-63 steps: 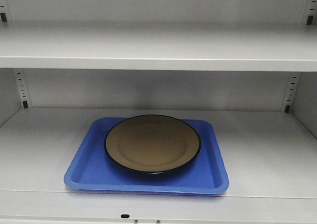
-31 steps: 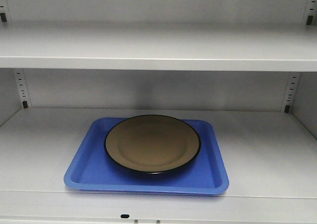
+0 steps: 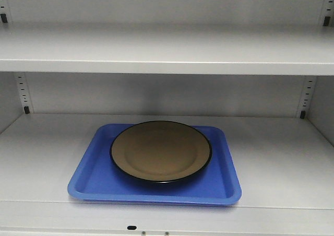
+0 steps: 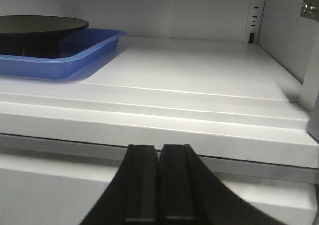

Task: Place disk in tray to left cabinet

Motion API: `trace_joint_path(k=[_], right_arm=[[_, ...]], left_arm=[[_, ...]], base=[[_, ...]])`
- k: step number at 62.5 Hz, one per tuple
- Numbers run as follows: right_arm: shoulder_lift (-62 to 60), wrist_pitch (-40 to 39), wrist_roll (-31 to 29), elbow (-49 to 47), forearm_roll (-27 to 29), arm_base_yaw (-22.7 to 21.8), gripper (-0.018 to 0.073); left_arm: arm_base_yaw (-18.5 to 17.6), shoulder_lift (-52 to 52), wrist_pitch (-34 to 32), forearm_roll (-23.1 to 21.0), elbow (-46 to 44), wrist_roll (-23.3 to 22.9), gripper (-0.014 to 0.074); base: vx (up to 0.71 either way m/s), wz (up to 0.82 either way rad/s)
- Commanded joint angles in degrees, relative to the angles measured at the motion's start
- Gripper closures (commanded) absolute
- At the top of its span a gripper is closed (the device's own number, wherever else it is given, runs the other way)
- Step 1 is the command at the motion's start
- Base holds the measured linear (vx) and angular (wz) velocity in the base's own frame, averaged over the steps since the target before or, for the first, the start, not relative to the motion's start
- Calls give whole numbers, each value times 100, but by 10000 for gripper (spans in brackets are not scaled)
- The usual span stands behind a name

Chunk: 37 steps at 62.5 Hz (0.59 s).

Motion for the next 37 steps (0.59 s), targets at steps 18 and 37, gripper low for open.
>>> trace_joint_path(k=[18, 37], right_arm=[[-82, -438, -59, 116, -7, -46, 563], [-82, -438, -59, 116, -7, -46, 563]], left_arm=[[14, -88, -469, -20, 117, -62, 603], [14, -88, -469, -20, 117, -62, 603]], base=[[0, 0], [0, 0]])
